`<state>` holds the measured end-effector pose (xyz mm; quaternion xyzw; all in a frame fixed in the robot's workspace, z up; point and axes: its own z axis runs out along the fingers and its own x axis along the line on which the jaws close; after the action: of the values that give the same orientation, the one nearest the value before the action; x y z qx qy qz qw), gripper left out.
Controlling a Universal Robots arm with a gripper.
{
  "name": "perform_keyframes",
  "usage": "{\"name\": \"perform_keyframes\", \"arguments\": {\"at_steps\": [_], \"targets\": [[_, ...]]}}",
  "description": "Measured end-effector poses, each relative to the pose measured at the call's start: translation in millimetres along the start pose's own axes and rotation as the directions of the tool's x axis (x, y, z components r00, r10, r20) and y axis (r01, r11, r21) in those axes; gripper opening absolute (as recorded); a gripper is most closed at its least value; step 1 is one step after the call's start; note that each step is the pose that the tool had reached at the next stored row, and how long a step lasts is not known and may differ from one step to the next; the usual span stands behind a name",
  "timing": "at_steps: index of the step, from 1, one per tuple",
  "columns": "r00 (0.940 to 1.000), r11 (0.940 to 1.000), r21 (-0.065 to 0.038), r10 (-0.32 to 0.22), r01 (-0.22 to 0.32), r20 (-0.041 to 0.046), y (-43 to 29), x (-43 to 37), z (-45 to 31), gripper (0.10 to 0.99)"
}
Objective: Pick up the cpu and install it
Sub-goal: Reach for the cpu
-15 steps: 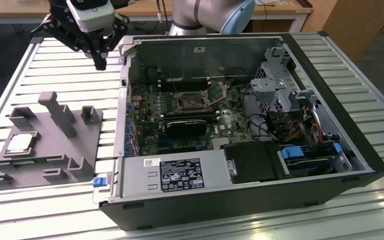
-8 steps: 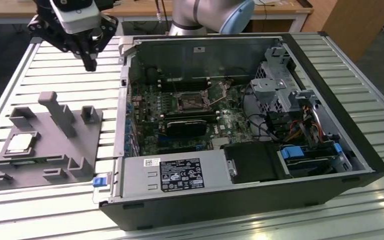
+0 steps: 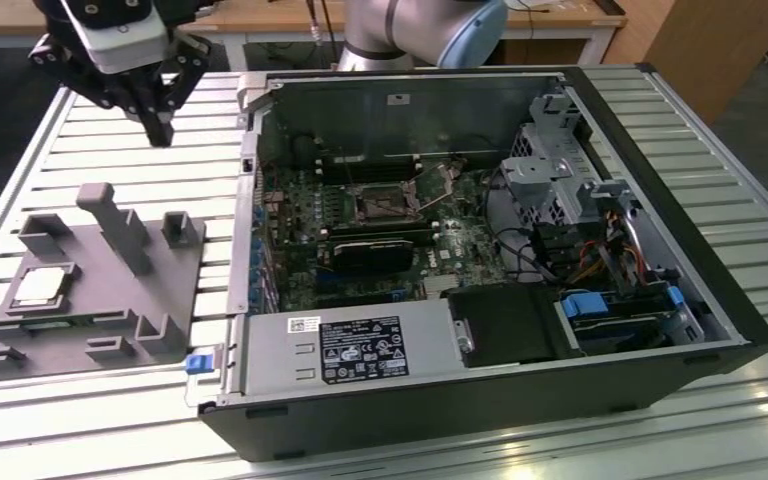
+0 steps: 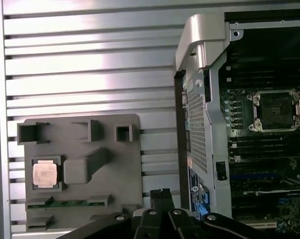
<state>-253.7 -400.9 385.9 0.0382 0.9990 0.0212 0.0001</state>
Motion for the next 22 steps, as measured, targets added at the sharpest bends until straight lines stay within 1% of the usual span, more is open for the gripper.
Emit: {"name": "perform_keyframes", "arguments": {"at_steps": [15,19,22], "targets": [[1.0,1.0,0.0,0.0,0.0,0.0001,-15.2,33.7,4.6,0.106],[1.0,1.0,0.0,0.0,0.0,0.0001,-16.7,45.8,5.6,0.106],[1.0,1.0,0.0,0.001,-0.001,0.0,-17.6,57.0,6.3,0.106]]}}
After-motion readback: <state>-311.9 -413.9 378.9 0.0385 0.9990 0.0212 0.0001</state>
